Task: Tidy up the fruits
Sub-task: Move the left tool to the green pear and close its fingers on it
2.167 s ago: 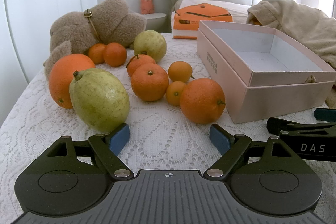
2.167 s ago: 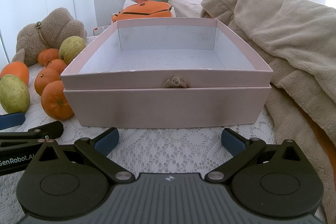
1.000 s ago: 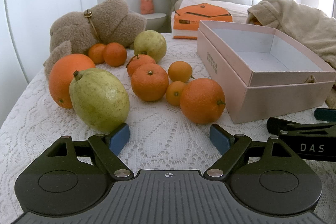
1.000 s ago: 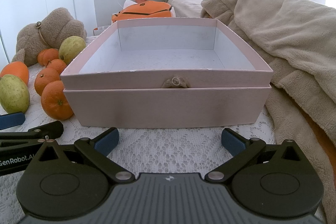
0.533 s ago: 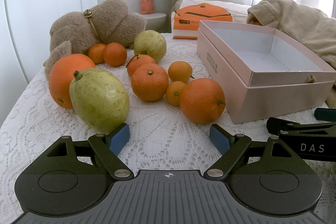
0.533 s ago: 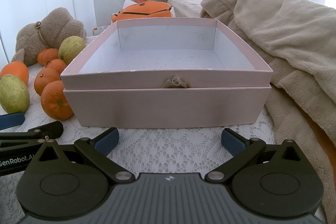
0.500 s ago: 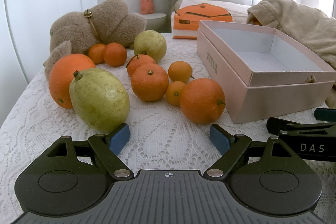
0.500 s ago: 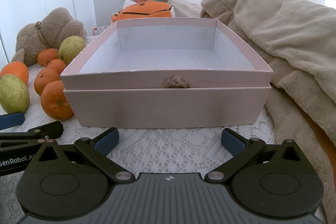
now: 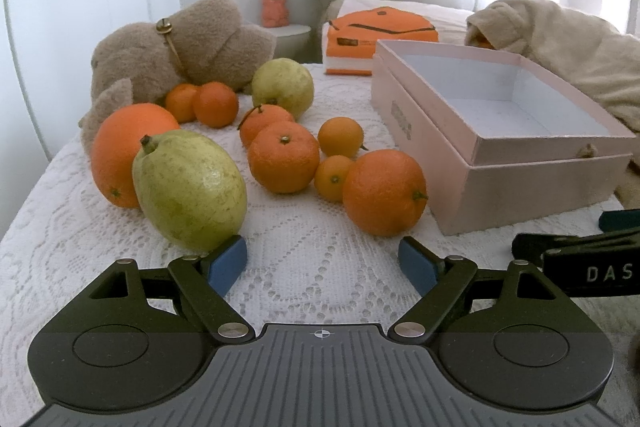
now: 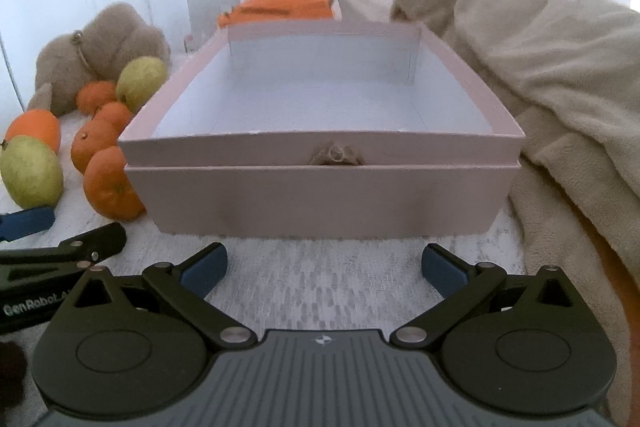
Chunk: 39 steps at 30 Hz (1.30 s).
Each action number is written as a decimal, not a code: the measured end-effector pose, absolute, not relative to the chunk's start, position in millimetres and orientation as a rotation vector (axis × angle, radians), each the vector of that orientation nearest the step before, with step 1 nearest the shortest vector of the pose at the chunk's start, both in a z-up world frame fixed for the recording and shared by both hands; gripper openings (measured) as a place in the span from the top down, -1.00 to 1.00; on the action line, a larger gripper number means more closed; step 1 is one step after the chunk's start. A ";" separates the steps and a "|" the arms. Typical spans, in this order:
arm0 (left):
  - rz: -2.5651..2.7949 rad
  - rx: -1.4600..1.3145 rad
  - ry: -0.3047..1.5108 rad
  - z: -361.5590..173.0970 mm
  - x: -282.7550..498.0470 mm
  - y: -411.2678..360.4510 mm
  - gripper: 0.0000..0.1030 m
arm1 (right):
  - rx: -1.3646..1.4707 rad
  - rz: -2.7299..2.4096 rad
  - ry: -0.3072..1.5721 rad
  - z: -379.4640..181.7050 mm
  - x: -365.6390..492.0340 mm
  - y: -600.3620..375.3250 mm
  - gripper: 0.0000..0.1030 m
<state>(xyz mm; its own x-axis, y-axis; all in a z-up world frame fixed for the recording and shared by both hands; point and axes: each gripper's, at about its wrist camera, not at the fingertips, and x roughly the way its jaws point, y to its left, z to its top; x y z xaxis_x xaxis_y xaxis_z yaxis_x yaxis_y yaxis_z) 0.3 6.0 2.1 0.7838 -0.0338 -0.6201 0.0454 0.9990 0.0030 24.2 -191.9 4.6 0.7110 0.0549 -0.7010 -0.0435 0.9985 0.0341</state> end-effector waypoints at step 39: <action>0.054 -0.294 0.602 39.3 -36.1 135.7 -0.25 | -0.375 0.403 0.530 37.8 6.6 -55.7 -0.16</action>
<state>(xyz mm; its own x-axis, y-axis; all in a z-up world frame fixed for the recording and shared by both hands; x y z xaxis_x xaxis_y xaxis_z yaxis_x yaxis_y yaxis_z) -36.1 135.7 39.3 0.8242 -0.0351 -0.5653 -0.1351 0.9571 -0.2564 6.6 -55.7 37.8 0.7889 0.2700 -0.5520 -0.4596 0.8556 -0.2383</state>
